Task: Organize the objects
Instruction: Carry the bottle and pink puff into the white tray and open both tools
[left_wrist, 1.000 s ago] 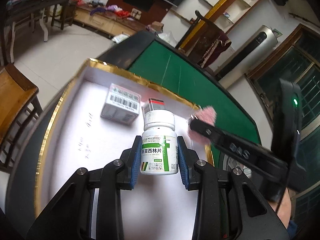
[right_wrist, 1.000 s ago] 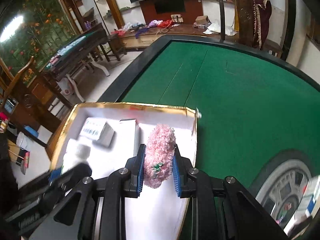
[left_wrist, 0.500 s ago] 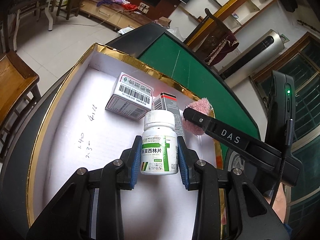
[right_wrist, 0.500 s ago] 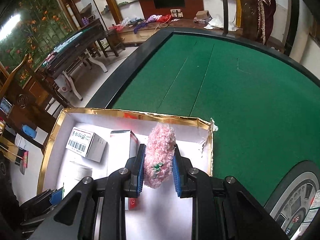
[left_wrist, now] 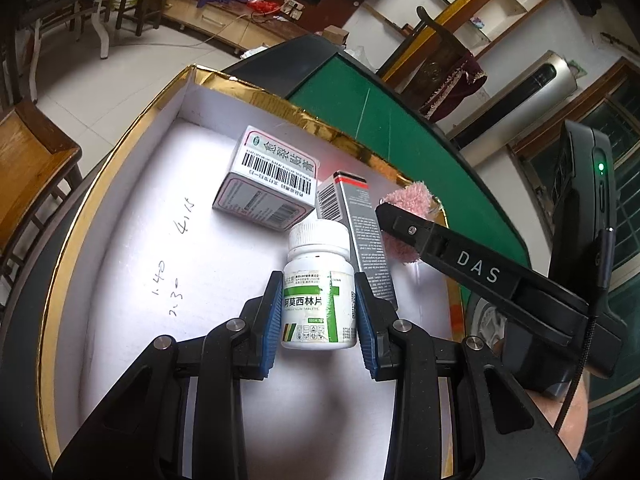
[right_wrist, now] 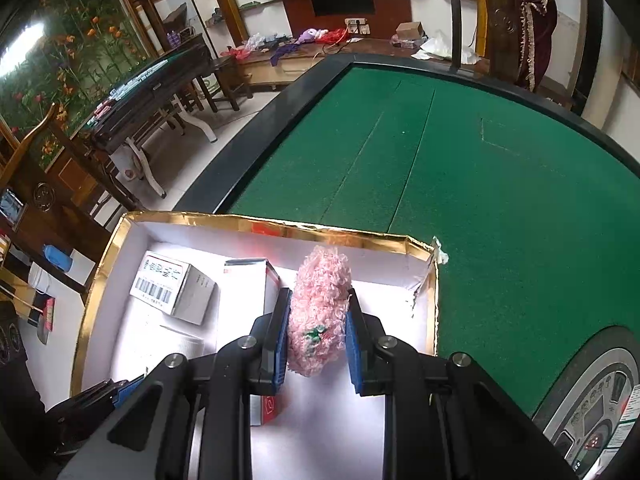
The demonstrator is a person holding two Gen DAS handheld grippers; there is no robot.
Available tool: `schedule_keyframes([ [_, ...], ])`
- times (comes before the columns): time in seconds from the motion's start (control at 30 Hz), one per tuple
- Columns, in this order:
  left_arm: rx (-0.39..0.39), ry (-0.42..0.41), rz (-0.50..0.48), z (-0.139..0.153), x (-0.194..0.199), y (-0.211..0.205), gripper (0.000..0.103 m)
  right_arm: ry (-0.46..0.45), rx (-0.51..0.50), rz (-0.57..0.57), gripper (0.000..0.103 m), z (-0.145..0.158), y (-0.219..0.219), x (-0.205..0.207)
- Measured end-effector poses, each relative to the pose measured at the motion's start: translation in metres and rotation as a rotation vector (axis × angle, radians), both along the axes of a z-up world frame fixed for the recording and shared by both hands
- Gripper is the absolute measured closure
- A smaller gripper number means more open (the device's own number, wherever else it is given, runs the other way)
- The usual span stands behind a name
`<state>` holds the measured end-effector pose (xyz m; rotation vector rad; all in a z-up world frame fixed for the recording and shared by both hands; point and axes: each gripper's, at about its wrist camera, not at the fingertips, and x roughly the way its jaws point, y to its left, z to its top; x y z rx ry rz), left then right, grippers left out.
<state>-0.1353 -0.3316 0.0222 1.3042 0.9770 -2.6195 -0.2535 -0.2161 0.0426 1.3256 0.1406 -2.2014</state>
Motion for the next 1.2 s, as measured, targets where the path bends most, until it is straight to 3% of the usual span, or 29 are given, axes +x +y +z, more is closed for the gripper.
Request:
schedule_keyframes([
  [0.27,-0.024,0.0,-0.006,0.0,-0.001,0.004,0.069,-0.01,0.0,0.0,0.079,-0.002,0.001,-0.001],
  [0.47,-0.013,0.003,-0.012,0.001,-0.001,0.005,0.059,-0.009,0.011,-0.016,0.076,-0.002,0.005,0.0],
  [0.77,0.001,0.009,0.005,0.002,0.001,0.003,0.059,-0.01,0.001,-0.039,0.074,0.004,0.012,0.0],
  [0.93,0.005,0.011,0.007,0.004,0.003,0.002,0.059,-0.023,-0.011,-0.043,0.069,0.006,0.013,0.0],
  [1.2,0.016,0.035,0.013,0.012,0.009,0.0,0.059,-0.006,-0.178,-0.011,0.068,0.032,0.022,0.009],
])
